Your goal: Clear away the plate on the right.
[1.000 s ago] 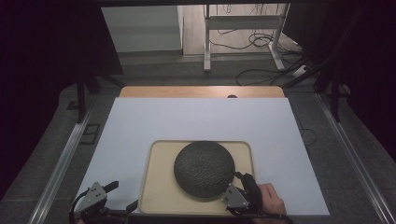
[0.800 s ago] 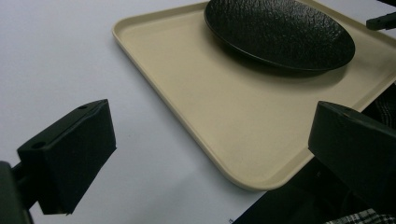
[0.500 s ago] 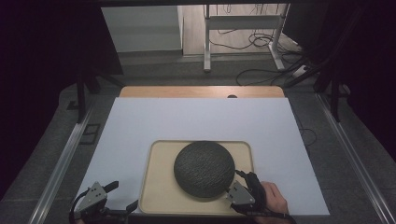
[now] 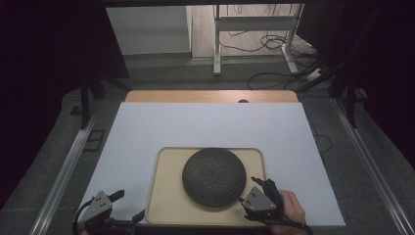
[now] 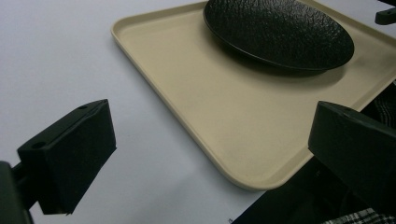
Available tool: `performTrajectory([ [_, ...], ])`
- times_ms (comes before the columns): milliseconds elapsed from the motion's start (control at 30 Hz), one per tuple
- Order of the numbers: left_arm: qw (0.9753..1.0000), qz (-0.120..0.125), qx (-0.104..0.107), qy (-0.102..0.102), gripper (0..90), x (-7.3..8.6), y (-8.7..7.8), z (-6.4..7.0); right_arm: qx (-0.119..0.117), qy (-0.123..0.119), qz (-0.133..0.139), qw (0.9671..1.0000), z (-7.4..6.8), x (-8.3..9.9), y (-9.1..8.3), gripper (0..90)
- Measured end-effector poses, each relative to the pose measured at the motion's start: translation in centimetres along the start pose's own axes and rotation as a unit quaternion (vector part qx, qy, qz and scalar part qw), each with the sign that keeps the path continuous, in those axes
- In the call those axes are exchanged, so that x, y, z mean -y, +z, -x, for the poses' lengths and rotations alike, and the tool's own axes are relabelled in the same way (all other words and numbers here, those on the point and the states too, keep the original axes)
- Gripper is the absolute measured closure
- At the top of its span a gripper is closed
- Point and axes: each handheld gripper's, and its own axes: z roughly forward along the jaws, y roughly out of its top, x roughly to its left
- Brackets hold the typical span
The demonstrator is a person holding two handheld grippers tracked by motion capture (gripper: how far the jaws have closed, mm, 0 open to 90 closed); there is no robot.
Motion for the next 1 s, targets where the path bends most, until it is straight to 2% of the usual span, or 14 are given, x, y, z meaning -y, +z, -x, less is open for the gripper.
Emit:
performTrajectory([
  [200,1.0,0.0,0.001,0.001,0.6,0.0,0.0,0.0,-0.004,0.021,0.004,0.9998,0.5,0.3,-0.2,24.2],
  [233,1.0,0.0,0.001,0.0,0.5,0.0,0.0,0.0,-0.008,0.032,0.008,0.9994,0.7,0.4,-0.3,23.3],
  [367,1.0,-0.001,0.001,0.001,0.6,0.0,0.0,0.0,-0.012,0.051,0.013,0.9985,1.1,0.7,-0.5,21.2],
  [1000,1.0,-0.004,0.003,0.003,0.6,0.0,0.1,0.0,-0.015,0.092,0.019,0.9955,2.2,1.7,-1.2,14.7],
])
